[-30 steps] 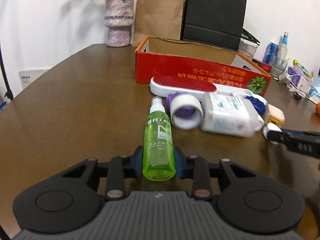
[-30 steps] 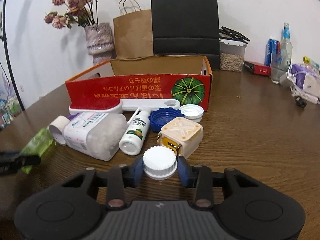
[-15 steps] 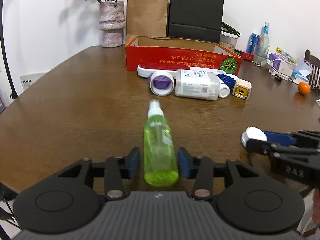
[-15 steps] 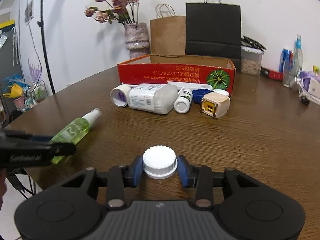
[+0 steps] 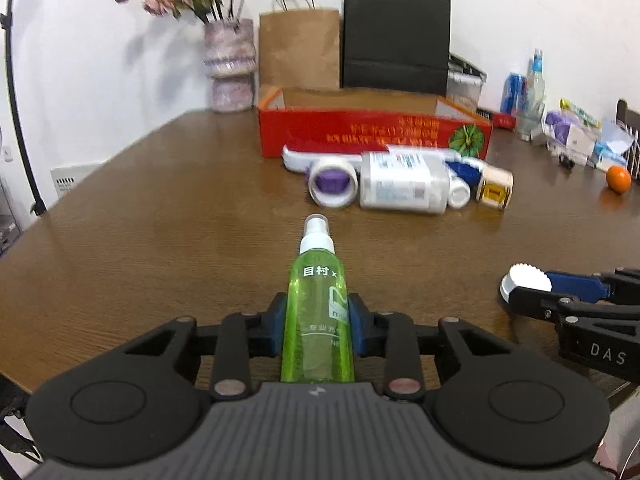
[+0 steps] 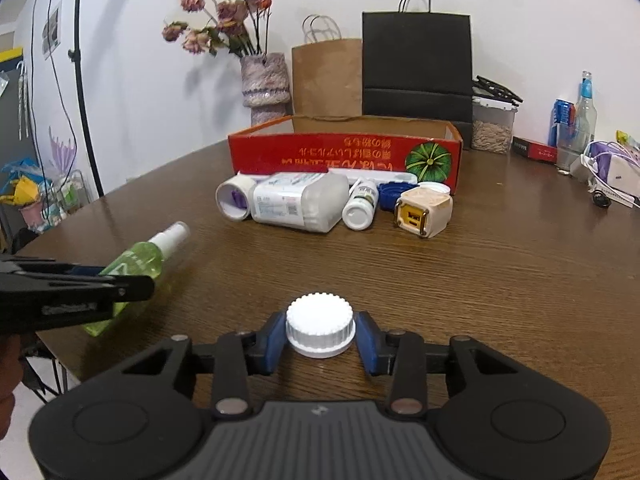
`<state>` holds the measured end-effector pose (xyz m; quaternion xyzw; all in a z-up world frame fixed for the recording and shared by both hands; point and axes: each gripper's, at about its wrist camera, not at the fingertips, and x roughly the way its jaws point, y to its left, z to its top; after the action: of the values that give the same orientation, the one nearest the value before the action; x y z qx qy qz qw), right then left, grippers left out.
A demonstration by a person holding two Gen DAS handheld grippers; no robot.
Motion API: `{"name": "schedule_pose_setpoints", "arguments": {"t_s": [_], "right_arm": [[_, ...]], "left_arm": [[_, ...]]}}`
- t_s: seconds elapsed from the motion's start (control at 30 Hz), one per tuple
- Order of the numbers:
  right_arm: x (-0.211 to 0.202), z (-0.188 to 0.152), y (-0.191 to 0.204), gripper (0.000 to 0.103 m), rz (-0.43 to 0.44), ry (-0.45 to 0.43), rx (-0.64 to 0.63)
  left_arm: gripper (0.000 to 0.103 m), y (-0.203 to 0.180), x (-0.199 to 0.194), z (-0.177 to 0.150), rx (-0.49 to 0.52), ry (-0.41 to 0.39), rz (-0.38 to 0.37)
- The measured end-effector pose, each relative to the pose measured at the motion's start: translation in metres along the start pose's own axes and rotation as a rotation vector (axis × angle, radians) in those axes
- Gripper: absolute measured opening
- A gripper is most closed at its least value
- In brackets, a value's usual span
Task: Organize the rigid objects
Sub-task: 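Carry the green spray bottle and white cap into the red box and release both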
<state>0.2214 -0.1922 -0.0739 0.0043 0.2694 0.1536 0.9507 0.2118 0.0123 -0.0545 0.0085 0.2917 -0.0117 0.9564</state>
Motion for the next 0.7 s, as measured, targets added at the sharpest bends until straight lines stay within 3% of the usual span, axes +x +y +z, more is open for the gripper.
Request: {"name": "schedule_pose_setpoints", "arguments": {"t_s": [0.2, 0.37, 0.47, 0.57, 0.7], "right_arm": [[-0.014, 0.031, -0.006, 0.038, 0.0, -0.096, -0.008], [-0.011, 0.091, -0.017, 0.038, 0.075, -0.188, -0.053], [0.001, 0.134, -0.026, 0.038, 0.107, -0.213, -0.121], [0.028, 0.179, -0.044, 0.038, 0.119, -0.204, -0.163], [0.085, 0.248, -0.082, 0.038, 0.117, -0.136, -0.105]], "left_arm": [[0.031, 0.007, -0.019, 0.031, -0.001, -0.12, -0.024], [0.031, 0.018, -0.003, 0.093, -0.007, -0.214, -0.044], [0.031, 0.023, 0.023, 0.138, 0.014, -0.247, -0.045], [0.031, 0.031, 0.06, 0.188, 0.012, -0.218, -0.075], [0.031, 0.032, 0.119, 0.257, 0.067, -0.195, -0.074]]}}
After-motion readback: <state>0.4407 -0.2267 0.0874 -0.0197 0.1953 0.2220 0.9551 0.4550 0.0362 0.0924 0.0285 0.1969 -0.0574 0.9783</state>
